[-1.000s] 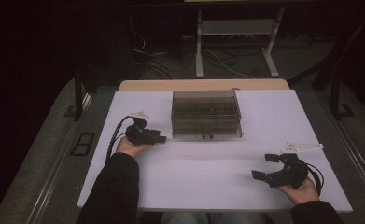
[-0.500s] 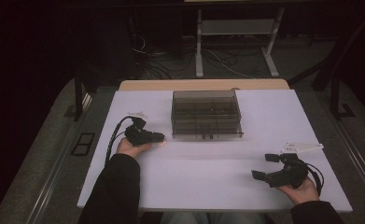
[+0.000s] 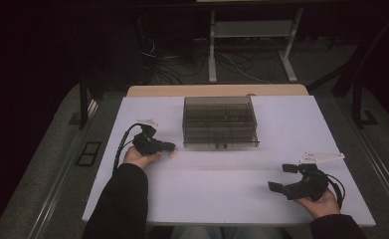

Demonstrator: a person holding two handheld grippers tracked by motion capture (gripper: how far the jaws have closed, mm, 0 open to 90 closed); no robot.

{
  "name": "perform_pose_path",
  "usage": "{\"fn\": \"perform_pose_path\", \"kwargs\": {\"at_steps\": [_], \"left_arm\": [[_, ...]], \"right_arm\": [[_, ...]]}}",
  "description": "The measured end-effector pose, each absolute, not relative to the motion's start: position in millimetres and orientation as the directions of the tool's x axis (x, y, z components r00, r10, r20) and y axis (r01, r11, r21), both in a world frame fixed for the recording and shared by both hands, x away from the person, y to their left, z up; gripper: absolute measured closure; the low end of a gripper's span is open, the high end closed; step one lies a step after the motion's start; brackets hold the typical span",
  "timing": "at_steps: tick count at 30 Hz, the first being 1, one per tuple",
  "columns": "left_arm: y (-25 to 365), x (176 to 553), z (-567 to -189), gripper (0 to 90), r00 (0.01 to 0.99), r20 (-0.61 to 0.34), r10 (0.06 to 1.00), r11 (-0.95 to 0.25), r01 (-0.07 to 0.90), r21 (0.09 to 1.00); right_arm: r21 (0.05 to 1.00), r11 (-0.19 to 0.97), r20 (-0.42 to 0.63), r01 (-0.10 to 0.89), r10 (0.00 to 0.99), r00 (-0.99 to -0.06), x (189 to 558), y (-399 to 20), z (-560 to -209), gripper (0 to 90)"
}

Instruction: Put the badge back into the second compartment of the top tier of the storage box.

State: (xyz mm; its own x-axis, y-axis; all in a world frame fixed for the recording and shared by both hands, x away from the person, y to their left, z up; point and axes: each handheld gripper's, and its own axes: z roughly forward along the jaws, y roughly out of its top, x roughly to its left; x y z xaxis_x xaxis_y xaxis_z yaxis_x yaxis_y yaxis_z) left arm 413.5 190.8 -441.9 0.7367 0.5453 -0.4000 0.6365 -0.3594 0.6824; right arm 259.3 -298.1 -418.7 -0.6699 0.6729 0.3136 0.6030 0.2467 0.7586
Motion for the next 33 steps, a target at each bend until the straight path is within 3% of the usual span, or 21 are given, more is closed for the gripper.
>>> {"fn": "perform_pose_path", "kwargs": {"at_steps": [10,33], "left_arm": [[187.7,411.7,-434.8,88.2,0.749,-0.348,0.564,-0.414,0.621,0.665],[202.3,398.6,-408.1,88.1,0.738,-0.329,0.589,-0.388,0.616,0.686]], "right_arm": [[0.759,0.246,0.315,0.603,0.673,-0.67,259.3,-297.9,-418.6,0.0],[0.758,0.247,0.317,0.604,0.669,-0.672,258.8,-298.4,-418.7,0.0]]}}
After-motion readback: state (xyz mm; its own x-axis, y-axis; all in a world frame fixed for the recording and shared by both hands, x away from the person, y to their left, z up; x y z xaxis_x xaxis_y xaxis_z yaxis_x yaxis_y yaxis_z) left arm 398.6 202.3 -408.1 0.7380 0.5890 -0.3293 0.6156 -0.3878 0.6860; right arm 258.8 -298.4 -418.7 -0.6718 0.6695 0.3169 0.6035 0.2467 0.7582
